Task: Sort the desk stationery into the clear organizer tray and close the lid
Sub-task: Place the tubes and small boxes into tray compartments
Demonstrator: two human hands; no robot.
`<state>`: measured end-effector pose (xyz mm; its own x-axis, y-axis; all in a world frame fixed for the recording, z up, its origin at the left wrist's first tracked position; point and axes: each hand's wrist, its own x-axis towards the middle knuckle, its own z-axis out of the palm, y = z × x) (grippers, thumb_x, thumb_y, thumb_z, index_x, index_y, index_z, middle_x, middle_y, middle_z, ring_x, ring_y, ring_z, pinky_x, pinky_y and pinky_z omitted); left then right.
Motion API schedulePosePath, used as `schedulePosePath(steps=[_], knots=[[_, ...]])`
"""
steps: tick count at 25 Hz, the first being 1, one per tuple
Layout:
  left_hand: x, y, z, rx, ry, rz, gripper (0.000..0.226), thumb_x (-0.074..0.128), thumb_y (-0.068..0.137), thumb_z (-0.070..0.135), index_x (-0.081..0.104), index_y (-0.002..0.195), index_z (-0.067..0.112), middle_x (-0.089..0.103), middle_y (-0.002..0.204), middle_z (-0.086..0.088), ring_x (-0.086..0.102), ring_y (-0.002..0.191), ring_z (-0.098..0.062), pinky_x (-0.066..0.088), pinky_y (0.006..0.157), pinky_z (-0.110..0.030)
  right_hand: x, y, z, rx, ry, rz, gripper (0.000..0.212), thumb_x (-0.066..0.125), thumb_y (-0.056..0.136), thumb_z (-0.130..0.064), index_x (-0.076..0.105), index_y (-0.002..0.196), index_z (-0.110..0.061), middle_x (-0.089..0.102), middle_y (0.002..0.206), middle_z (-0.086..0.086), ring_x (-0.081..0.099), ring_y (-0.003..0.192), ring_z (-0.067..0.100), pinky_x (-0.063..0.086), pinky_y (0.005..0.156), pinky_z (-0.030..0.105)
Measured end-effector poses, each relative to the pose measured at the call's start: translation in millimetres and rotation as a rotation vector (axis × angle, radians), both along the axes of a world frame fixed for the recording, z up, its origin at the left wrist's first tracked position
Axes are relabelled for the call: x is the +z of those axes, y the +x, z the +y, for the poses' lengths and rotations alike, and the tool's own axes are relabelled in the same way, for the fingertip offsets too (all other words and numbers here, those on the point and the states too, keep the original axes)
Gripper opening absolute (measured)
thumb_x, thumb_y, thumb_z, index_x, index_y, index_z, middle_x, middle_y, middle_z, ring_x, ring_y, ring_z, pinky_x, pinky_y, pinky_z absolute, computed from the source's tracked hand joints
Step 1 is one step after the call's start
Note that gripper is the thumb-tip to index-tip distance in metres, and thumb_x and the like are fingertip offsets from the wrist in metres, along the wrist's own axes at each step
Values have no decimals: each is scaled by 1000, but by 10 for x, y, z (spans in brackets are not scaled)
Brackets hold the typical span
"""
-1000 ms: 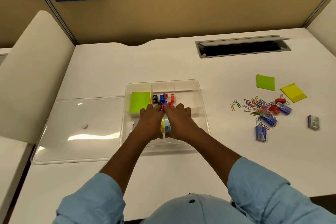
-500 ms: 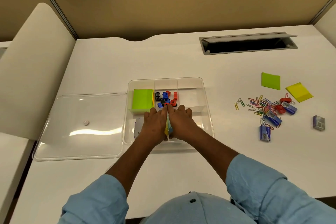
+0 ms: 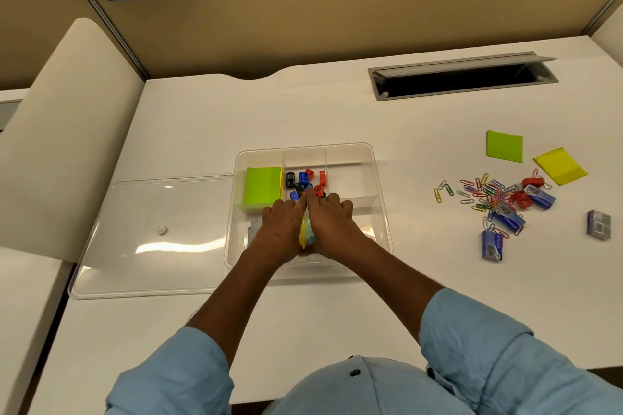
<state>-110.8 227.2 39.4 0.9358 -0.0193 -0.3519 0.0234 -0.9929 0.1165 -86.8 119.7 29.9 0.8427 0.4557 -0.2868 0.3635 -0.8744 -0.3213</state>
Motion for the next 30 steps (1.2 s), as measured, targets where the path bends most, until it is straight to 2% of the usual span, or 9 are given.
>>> schedulePosePath(steps=[3,6,8,12,16,19,22,26,30], knots=[[135,39,-121,24,26,-63,87,77,73,23,26,144,19,46,140,-8,42,127,-29,36,102,-39,94,-6,-161,-60,104,-87,104,78,72,-41,14,148,-14,46,141,8,37,126,29,30,96,41],[228,64,-347,61,-82,-223,72,64,77,-3,32,141,9,49,137,-13,45,124,-30,37,101,-37,216,42,-419,-144,170,-166,80,74,77,-26,29,142,-14,54,131,7,42,120,30,32,92,41],[261,90,-553,46,-163,-314,60,57,81,-6,39,136,5,52,130,-15,48,119,-30,38,100,-36,274,94,-667,-219,178,-211,64,71,79,-20,38,134,-14,57,123,7,45,117,29,33,92,41],[236,165,-1073,-8,-291,-367,37,55,90,6,49,126,5,58,118,-14,52,109,-27,41,91,-34,264,181,-1279,-380,158,-235,44,63,83,-14,45,123,-14,60,112,5,50,109,28,35,89,39],[133,213,-1684,-75,-404,-271,48,62,88,21,45,131,9,55,123,-11,51,114,-27,42,98,-36,187,258,-1883,-550,75,-216,43,64,82,-17,47,121,-13,61,115,8,52,112,31,39,91,42],[28,158,-2178,-165,-422,-97,60,67,84,24,40,135,8,49,131,-13,47,122,-28,38,104,-36,84,337,-2397,-683,7,-194,45,65,78,-15,49,121,-13,61,117,11,54,113,32,43,91,41],[-97,125,-2522,-219,-386,79,72,69,82,21,30,142,11,34,147,-10,35,134,-26,32,111,-35,-66,372,-2803,-793,-37,-149,57,68,77,-15,45,129,-14,55,128,11,50,120,31,44,93,41],[-209,194,-2858,-205,-354,154,86,72,80,21,19,147,16,19,157,-4,24,142,-23,27,115,-36,-314,371,-3160,-777,-64,-91,68,72,79,-23,37,136,-16,42,142,10,43,127,28,41,97,41],[-314,259,-3101,-208,-321,123,91,76,74,31,22,146,18,29,151,-5,32,136,-23,35,110,-37,-481,370,-3341,-706,-49,-110,61,66,86,-24,36,139,-18,40,145,9,45,126,26,42,96,39]])
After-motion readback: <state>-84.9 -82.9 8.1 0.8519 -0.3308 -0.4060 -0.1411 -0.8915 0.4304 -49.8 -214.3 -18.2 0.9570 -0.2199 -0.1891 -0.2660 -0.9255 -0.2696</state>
